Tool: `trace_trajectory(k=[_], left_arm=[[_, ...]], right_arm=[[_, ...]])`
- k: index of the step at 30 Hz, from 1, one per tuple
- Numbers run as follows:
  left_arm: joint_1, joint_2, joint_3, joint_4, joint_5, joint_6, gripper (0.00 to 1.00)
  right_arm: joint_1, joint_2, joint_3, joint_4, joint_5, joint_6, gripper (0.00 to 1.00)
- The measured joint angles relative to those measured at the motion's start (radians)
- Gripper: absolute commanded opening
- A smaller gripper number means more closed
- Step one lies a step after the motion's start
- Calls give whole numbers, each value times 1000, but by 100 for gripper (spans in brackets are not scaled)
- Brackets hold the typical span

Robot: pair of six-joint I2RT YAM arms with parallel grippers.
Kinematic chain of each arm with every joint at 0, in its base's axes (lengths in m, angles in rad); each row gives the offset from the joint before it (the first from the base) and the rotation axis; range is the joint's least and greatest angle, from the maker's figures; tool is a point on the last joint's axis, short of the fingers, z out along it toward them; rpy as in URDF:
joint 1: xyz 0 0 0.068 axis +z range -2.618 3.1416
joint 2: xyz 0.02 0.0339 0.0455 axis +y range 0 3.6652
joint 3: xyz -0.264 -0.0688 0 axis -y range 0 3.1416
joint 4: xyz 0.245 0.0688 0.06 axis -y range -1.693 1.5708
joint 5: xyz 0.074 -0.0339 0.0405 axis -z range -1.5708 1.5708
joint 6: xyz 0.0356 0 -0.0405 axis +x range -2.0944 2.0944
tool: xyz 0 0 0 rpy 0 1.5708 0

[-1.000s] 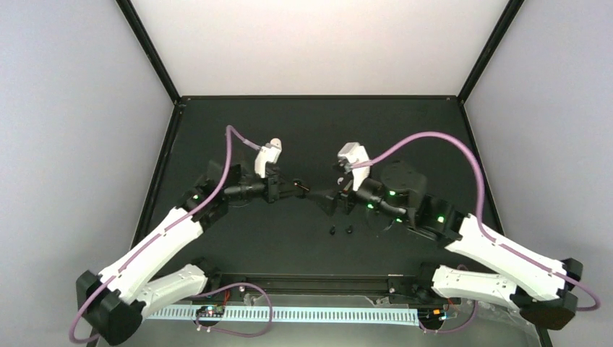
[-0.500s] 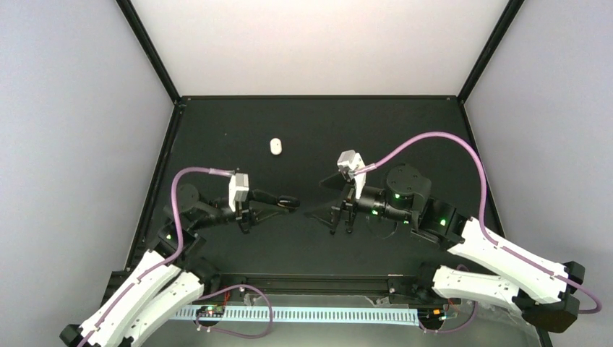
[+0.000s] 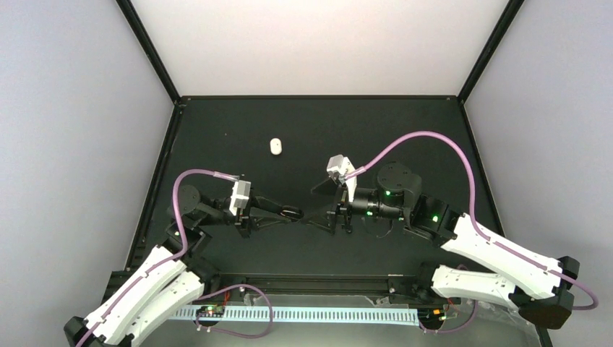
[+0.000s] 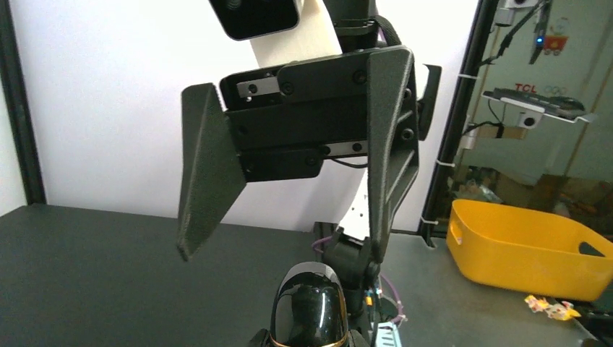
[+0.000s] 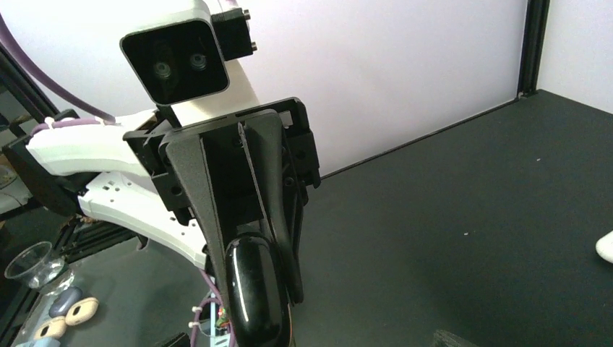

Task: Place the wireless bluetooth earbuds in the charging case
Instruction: Open the charging case.

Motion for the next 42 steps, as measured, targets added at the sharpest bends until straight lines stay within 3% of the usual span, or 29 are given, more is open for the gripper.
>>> trace_trajectory(k=[17,42], left_arm=[[0,43,31,32,100,-27,2],[5,36,32,-29,87,0,2]], right_arm=[[31,92,70,-64,-7,-37,83],[41,53,74,-89,240,-6,81]])
